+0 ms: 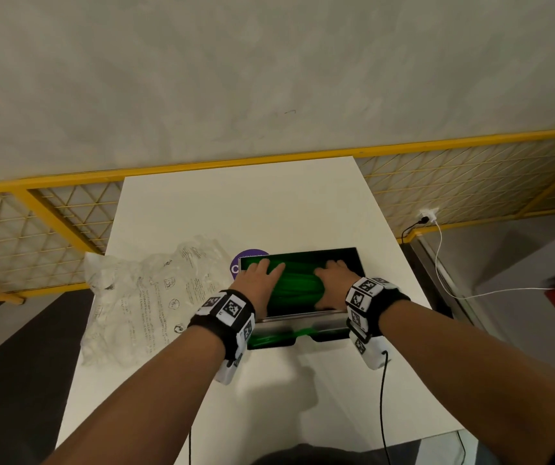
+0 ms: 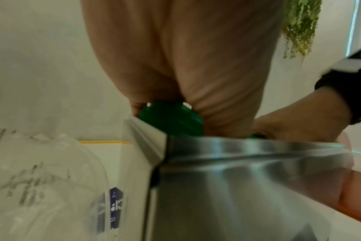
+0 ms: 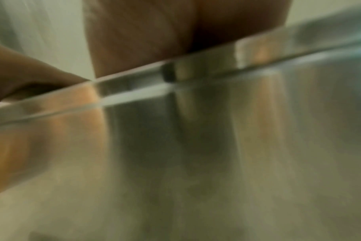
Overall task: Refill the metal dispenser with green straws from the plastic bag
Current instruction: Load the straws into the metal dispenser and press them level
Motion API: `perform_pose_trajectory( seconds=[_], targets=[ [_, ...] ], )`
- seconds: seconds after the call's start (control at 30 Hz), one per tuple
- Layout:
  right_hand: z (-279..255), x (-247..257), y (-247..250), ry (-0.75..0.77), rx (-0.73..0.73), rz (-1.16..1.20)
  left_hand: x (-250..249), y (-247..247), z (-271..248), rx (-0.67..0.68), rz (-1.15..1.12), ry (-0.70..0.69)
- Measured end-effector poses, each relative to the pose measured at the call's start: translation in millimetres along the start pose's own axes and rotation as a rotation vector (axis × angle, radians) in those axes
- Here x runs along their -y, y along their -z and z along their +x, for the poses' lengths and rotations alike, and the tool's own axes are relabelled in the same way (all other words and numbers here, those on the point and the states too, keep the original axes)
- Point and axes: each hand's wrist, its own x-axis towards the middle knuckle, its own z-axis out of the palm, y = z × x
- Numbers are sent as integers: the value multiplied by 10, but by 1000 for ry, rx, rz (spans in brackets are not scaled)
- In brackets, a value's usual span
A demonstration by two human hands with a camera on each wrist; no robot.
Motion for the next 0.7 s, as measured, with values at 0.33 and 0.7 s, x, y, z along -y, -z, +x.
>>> perform_pose_trajectory(
  seconds=[0.33, 0.7],
  targets=[
    [-45, 28, 131, 38, -56, -19, -25, 34, 96, -49, 105, 60],
    [-49, 54, 268, 65, 24, 88, 64, 104, 127, -28, -17, 71]
  ],
)
